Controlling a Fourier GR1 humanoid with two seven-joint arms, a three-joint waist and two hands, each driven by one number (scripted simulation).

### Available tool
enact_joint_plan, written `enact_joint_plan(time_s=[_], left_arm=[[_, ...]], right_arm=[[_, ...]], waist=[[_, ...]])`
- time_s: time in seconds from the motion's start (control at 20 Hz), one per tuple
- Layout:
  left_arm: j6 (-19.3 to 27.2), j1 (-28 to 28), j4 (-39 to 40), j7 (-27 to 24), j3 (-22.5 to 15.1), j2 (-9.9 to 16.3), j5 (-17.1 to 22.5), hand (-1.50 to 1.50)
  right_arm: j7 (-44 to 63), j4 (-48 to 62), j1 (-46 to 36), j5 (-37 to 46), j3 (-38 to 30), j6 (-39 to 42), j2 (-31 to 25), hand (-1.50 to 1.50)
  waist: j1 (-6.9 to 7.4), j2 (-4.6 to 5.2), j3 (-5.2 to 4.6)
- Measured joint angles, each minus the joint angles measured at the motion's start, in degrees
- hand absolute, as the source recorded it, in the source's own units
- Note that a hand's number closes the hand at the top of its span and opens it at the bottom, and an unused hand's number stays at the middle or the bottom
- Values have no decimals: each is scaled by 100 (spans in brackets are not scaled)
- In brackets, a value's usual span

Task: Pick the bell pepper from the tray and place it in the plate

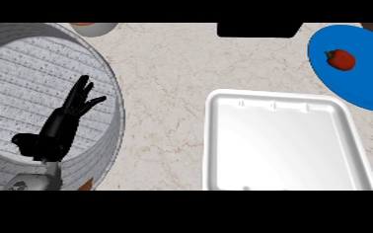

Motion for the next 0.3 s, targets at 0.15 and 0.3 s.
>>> enact_joint_plan(time_s=[0.15,0.3], left_arm=[[7,-7,-8,-19,8,-14,-7,0],[4,-18,-11,18,25,-23,22,0]], right_arm=[[-48,-78,181,30,29,-12,-21,-150],[-136,-149,333,30,28,-64,-3,-150]], waist=[[20,8,-1],[28,16,3]])
